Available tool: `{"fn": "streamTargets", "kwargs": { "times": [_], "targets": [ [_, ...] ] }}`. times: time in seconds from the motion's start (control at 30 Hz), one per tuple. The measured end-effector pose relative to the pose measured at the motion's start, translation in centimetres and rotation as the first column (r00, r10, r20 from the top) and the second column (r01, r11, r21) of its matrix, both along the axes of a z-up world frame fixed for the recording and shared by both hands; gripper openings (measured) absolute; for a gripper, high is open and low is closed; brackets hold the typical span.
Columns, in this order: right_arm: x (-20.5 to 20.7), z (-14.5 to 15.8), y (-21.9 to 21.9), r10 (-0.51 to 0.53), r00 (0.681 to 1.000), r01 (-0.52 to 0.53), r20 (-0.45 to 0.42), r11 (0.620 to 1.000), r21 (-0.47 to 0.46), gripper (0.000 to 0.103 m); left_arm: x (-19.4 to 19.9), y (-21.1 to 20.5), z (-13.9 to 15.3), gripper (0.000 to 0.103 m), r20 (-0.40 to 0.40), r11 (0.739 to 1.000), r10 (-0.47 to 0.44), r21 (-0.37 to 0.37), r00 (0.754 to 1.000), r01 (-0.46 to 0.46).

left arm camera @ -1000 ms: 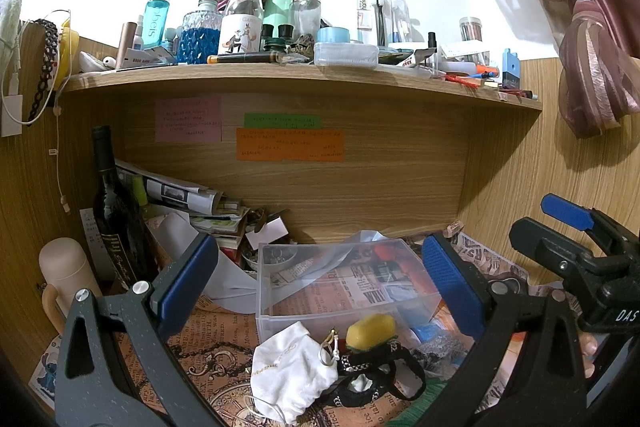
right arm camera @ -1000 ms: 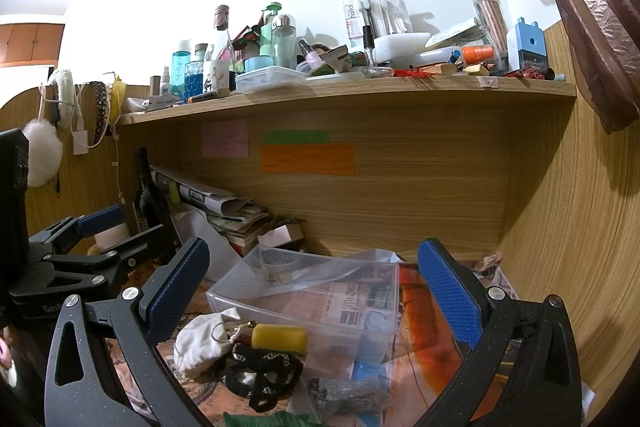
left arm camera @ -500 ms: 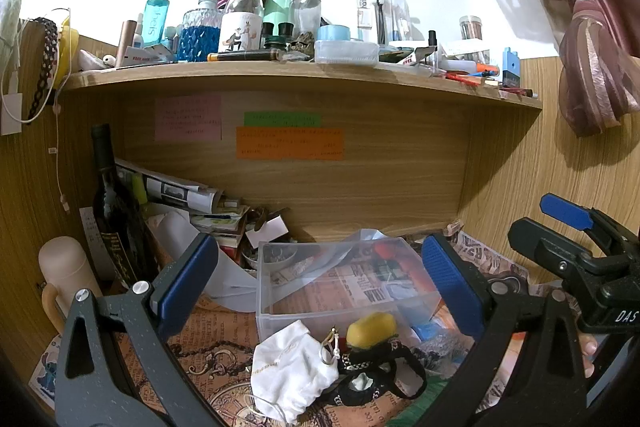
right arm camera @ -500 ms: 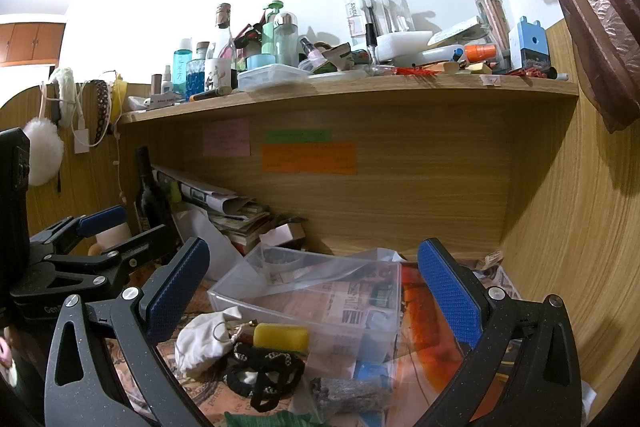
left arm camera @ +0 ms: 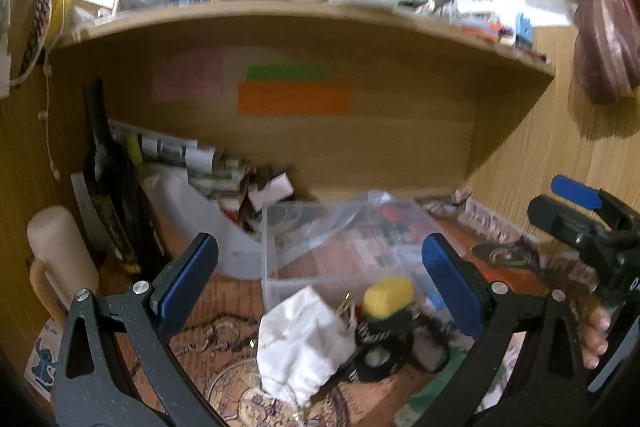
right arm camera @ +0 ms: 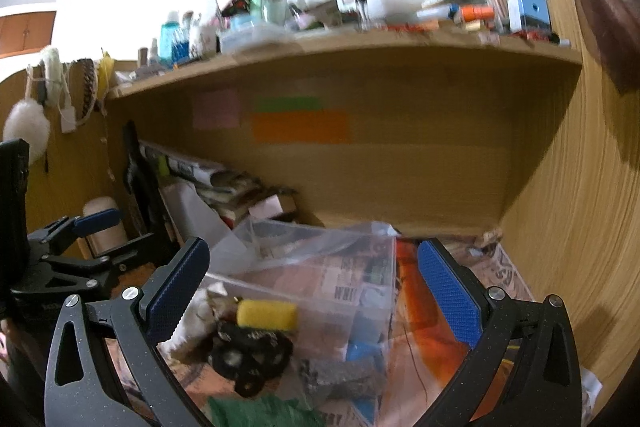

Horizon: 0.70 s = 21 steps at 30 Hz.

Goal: Organize soft objects
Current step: 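Grasp the white drawstring pouch with the left tool while the right grasps the mesh bag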

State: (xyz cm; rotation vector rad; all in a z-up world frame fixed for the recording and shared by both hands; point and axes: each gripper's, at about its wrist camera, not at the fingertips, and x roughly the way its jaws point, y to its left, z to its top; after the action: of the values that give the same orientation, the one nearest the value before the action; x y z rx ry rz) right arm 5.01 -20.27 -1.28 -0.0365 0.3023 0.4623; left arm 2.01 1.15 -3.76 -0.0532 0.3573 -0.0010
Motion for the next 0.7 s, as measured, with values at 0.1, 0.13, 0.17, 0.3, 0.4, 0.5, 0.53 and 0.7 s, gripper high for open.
{"fn": "streamTargets", "kwargs": {
  "times": [0.1,0.13,0.17,0.3,0.4,0.5,0.53,0.7],
  "targets": [
    [0.8,-1.3,-0.3,-0.006,0.999,0.005,-0.043,1.000,-0.021,0.103,0.5,0.6,-1.5,0.103,-0.059,1.000,0.001,0.002,0.998,-0.001],
    [1.0,-1.8,-0.4,-0.007,0.998,0.006,-0.060,1.000,-0.030,0.103,0.7,0.7,-2.0,0.103,-0.077,1.000,0.003,0.005,0.997,-0.002],
    [1.3,-2.2,-0.4,-0.011,0.997,0.008,-0.077,0.999,-0.039,0.103,0.9,0.8,-2.4,0.103,-0.092,1.000,0.004,0.006,0.996,-0.003],
    [2.3,-4.5,-0.7,-0.019,0.987,0.008,-0.159,0.997,-0.074,0.103,1.8,1.5,-4.5,0.098,-0.167,1.000,0.006,-0.007,0.986,-0.007],
    [3.2,-6.2,-1.0,-0.029,0.974,0.008,-0.225,0.996,-0.091,0.103,2.5,1.9,-6.2,0.092,-0.230,1.000,0.002,-0.023,0.973,-0.007],
    [3.9,-7.8,-1.3,-0.035,0.959,0.008,-0.281,0.995,-0.099,0.103,3.1,2.4,-7.6,0.092,-0.282,0.999,-0.005,-0.047,0.960,-0.008],
    [4.2,-8.3,-1.4,-0.036,0.953,0.006,-0.302,0.995,-0.100,0.102,3.3,2.6,-7.9,0.091,-0.295,0.999,-0.005,-0.053,0.955,-0.011],
    [5.0,-10.4,-1.5,-0.029,0.924,-0.014,-0.381,0.994,-0.108,0.095,4.3,3.8,-9.9,0.085,-0.352,0.994,-0.010,-0.107,0.936,-0.029]
  ]
}}
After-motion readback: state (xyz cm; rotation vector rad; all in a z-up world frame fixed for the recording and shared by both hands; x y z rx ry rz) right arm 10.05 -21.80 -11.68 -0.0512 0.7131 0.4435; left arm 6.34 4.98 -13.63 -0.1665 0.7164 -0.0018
